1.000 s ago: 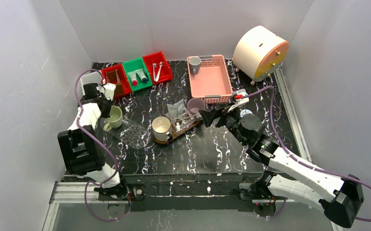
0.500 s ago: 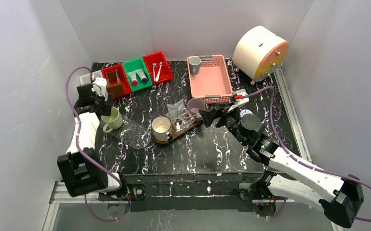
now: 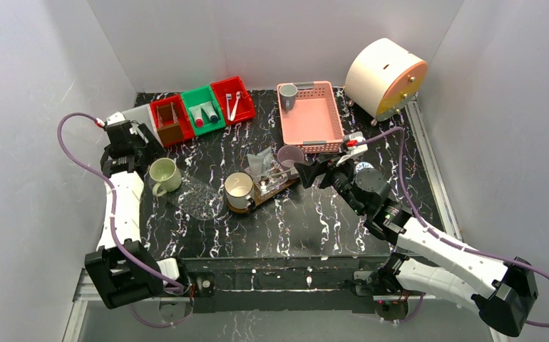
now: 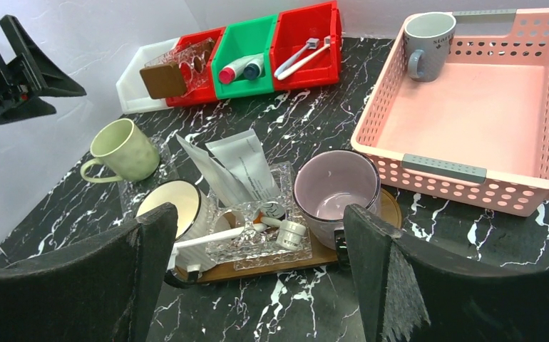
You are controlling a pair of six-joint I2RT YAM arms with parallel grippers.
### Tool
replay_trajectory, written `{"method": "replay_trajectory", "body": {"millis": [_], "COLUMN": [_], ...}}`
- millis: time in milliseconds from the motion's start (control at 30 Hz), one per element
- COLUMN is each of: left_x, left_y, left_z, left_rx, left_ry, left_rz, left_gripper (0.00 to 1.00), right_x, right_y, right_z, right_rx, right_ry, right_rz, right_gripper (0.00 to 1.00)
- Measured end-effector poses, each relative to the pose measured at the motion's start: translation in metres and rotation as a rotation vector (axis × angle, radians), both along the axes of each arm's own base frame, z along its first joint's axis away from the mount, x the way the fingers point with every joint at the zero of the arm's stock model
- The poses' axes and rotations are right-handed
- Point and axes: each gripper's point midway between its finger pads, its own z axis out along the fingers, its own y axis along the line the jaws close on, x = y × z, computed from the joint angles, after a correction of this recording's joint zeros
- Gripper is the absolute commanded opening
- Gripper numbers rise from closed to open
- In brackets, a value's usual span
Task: Prepare toiletry sets of a toothbrush and toothpaste on the tray
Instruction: Place the cup on the tray, then adjust the cup on the tray.
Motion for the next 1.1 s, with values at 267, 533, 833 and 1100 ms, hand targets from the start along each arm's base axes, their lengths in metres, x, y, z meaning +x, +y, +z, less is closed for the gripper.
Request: {"method": "replay_trajectory", "body": {"millis": [267, 533, 833, 1100], "left_x": [0.004, 0.015, 0.037, 0.04], "left_y": [-0.014, -0.03, -0.05, -0.041], "left_z": [-0.04, -0.079, -0.079, -0.087], "left_rx": [-0.212, -0.303, -0.281, -0.238], "left_ry": [0.089, 0.198, 0.189, 0.208], "left_rz": [0.105, 0.139, 0.122, 0.161], "left_gripper": [0.51, 0.48, 0.44, 0.31], "right_x": [0.003, 0.004, 0.008, 0.008], "right_y": [0.0, -0.001, -0.002, -0.003], "right_z": [-0.004, -0.006, -0.011, -0.018], "right_rx": [-0.011, -0.021, -0.044, -0.056], "right_ry": [0.006, 0.005, 0.009, 0.015], "right_rz": [-0.013, -0.02, -0.036, -0.041], "right_gripper": [0.94, 0.94, 0.94, 0.95]}}
